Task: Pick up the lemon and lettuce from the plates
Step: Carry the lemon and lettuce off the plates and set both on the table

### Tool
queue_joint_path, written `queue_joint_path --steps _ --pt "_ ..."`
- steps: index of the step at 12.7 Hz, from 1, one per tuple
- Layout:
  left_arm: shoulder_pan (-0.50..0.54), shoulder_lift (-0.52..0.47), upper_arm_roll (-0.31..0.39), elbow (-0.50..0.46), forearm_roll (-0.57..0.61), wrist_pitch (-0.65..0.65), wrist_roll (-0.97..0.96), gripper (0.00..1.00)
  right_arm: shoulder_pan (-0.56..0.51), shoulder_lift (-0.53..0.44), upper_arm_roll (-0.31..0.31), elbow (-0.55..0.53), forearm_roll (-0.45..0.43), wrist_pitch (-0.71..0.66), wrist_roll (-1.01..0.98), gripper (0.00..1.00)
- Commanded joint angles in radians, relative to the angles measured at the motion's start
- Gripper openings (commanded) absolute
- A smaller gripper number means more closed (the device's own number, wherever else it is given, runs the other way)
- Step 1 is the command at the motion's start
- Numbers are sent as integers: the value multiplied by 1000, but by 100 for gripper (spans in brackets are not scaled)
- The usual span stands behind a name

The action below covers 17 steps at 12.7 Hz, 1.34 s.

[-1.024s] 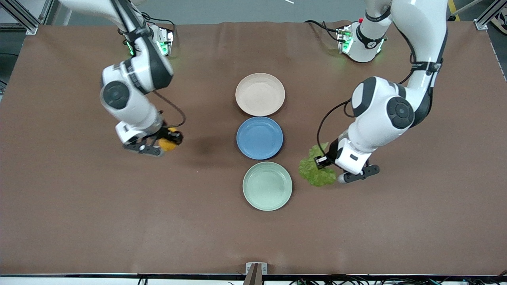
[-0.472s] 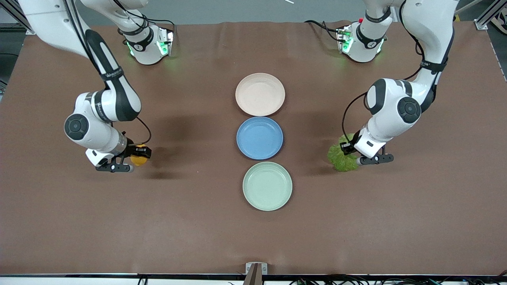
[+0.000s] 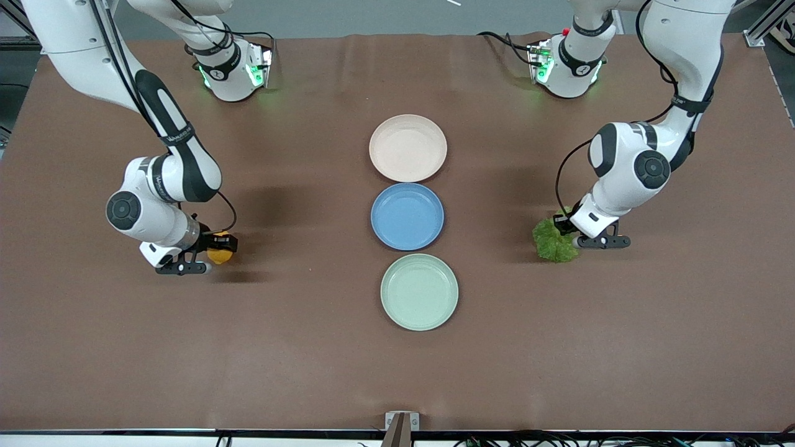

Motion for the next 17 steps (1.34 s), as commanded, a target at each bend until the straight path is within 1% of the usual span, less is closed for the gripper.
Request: queue_joint_path --steps 1,2,3,4,6,7,9,10,12,13,15,17 --pt "14 -16 -10 -16 22 17 27 6 -22 5 19 -7 13 11 -19 10" --pt "13 -16 -10 -10 22 17 29 37 -23 8 19 -7 13 10 -19 18" --pt "13 -20 -10 -2 23 14 29 99 -27 8 19 -6 13 2 -21 44" --pt "13 -34 -10 13 23 -14 20 100 -25 8 19 -6 13 0 -19 99" --pt "16 -80 -7 88 23 -189 20 100 -23 4 19 7 13 -16 -19 100" --pt "23 -109 -2 152 23 -310 20 100 -23 -4 19 36 13 -62 -19 100" --pt "87 -160 -8 285 23 -568 29 100 -23 -27 17 173 13 -285 -18 100" --pt "111 -198 -8 345 23 -674 30 100 -27 -29 16 279 11 -434 -9 100" --pt "137 -279 -5 418 23 -803 34 100 -33 -30 12 452 7 -672 -7 100" --pt "144 -304 -5 455 22 -848 34 100 -42 -36 11 506 -2 -749 -6 100" --pt "146 -318 -1 557 23 -929 31 100 -57 -58 3 605 -7 -875 -7 100" --pt "146 -318 1 646 25 -997 31 100 -72 -55 2 748 -18 -1014 -19 100"
